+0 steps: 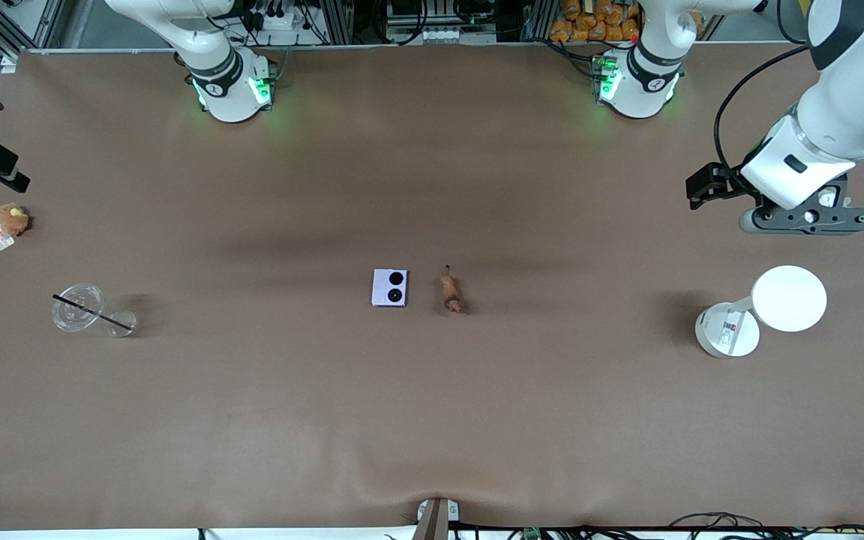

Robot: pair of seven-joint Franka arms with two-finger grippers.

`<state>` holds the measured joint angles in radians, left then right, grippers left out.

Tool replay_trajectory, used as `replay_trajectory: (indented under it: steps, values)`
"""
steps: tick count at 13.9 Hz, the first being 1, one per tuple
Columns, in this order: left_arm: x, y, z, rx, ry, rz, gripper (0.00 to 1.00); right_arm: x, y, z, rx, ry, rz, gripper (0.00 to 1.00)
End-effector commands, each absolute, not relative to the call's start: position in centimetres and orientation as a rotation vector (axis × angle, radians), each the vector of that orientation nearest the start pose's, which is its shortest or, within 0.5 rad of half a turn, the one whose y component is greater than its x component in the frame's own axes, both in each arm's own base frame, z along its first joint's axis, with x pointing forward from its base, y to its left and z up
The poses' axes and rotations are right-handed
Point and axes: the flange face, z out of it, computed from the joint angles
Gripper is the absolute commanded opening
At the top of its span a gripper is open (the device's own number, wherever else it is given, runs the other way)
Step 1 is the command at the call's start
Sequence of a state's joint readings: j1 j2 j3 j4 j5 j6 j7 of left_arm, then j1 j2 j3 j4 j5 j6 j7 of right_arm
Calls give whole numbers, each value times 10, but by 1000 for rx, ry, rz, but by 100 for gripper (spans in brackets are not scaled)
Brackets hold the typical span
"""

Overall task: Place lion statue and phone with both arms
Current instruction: 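Move the left gripper out from rest toward the lion statue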

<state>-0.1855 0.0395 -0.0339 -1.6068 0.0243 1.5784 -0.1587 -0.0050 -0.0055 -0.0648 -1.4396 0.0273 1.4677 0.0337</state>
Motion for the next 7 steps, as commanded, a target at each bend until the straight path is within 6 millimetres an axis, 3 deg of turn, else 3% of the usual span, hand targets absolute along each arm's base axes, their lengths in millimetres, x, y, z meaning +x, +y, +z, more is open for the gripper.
replay_trajectory:
  steps: [1,3,7]
  values:
    - [561,-126,585,-3103,98,59,100,540,-35,681,-3107,163,-49,100]
    - [560,-147,579,-3103,150,61,100,540,-34,681,-3107,163,-51,100]
    - [568,-168,563,-3107,155,40,100,540,-34,681,-3107,166,-51,100]
